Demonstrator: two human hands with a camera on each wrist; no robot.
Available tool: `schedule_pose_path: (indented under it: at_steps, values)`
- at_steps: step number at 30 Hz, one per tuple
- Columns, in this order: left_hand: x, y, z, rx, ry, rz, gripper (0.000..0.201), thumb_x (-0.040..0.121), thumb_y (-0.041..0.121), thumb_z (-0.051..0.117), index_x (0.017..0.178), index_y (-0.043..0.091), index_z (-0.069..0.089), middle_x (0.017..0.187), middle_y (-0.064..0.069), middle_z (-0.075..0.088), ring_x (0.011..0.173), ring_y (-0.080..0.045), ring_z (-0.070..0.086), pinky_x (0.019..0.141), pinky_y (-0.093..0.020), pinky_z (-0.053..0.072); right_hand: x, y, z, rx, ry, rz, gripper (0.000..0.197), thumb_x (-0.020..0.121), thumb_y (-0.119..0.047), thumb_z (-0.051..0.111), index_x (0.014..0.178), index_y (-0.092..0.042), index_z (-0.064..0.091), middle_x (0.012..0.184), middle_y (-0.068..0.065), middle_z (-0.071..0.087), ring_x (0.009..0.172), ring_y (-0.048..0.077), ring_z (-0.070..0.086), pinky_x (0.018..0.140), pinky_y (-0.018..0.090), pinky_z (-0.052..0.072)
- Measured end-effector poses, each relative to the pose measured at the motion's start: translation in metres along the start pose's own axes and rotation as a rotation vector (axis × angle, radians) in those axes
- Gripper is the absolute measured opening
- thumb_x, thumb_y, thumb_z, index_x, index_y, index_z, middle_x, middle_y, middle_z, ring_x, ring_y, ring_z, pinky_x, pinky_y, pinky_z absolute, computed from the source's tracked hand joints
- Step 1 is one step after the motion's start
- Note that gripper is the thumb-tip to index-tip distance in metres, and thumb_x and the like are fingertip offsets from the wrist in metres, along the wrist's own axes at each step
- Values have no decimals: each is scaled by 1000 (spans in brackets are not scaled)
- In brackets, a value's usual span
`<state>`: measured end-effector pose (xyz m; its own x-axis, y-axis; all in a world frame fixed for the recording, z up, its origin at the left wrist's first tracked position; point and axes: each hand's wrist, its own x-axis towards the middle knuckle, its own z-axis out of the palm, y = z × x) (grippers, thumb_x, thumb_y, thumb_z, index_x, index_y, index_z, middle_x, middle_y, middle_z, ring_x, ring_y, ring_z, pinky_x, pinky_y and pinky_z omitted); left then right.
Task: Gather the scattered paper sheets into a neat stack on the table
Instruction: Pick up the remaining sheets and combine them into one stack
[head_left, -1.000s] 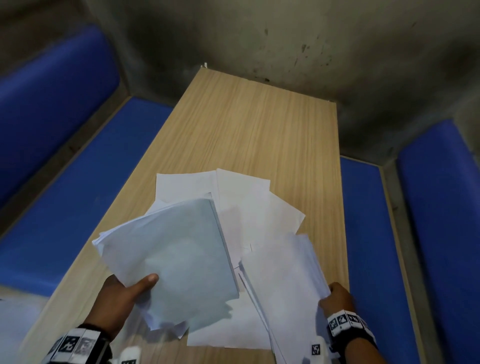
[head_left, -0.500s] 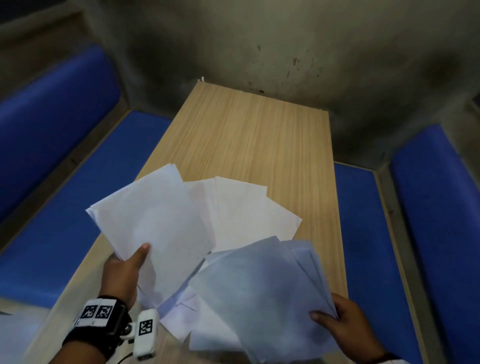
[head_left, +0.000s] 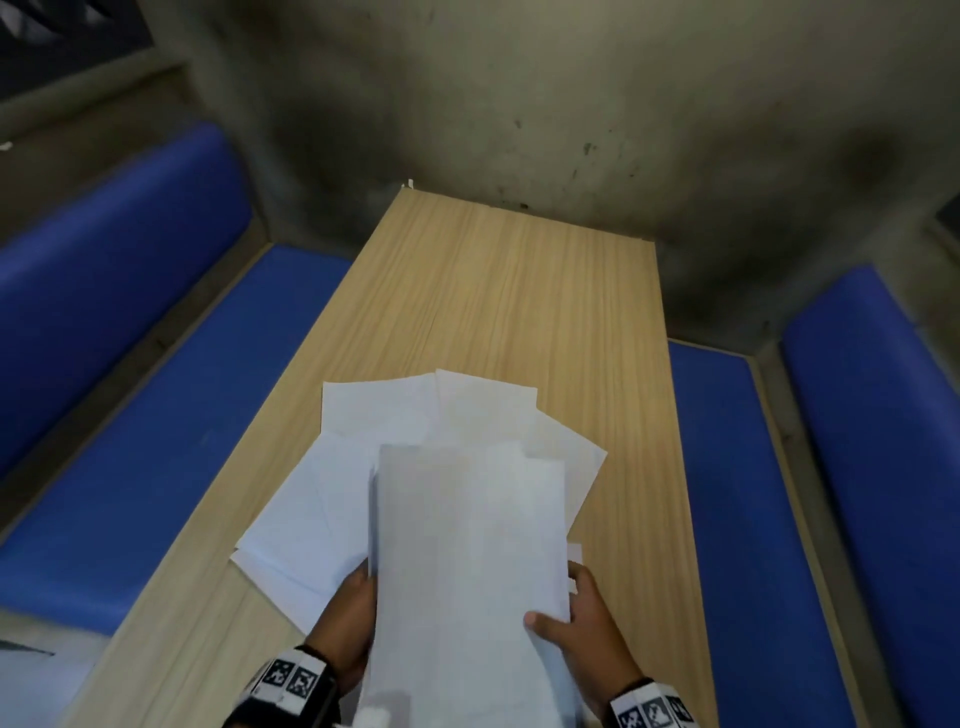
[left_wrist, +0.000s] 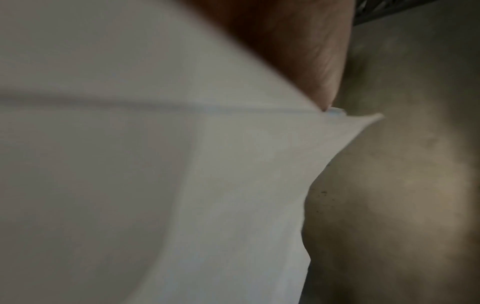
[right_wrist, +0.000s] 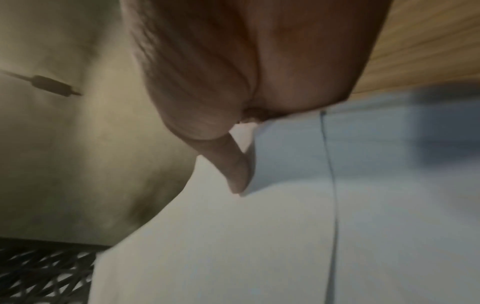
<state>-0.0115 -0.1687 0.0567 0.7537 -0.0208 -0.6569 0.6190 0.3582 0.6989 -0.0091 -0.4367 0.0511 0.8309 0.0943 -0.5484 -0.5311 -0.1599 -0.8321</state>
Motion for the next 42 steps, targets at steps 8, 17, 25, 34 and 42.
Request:
schedule_pose_path:
  at_steps: [8, 17, 25, 34, 42]
  values:
    - [-12, 27, 11, 259, 47, 377, 53, 70, 20, 89, 118, 23, 66, 110, 2, 77, 101, -16, 74, 86, -38, 59, -4, -24, 19, -79, 275, -277, 52, 90, -5, 66, 123, -42, 49, 115, -24, 68, 109, -4, 62, 94, 24, 53]
    - [-3, 27, 12, 337, -6, 502, 62, 61, 14, 95, 115, 20, 64, 111, -6, 74, 100, -22, 72, 84, -47, 59, 5, -15, 14, 20, 419, -296, 87, 46, -45, 97, 122, -28, 58, 118, 0, 69, 112, 22, 65, 97, 53, 52]
    - [-5, 13, 9, 380, -63, 401, 40, 67, 16, 91, 105, 12, 77, 101, -6, 80, 96, -23, 76, 86, -45, 59, 1, -6, 12, 50, 295, -317, 46, 62, -16, 90, 104, -22, 71, 102, -6, 77, 92, 9, 72, 90, 43, 58]
    - [-4, -2, -1, 485, -43, 307, 71, 62, 20, 94, 126, 31, 63, 123, 25, 68, 115, -1, 64, 96, -24, 52, 2, -3, 22, -157, 298, -452, 73, 77, 1, 77, 99, -67, 61, 100, -46, 61, 99, -17, 59, 86, 3, 46]
    - [-10, 11, -28, 232, 213, 257, 22, 73, 11, 85, 91, 19, 76, 89, 8, 81, 88, -14, 76, 71, -21, 57, 26, -54, 44, -237, 41, -430, 20, 85, -15, 73, 90, -33, 66, 89, -22, 73, 79, -1, 68, 62, 14, 53]
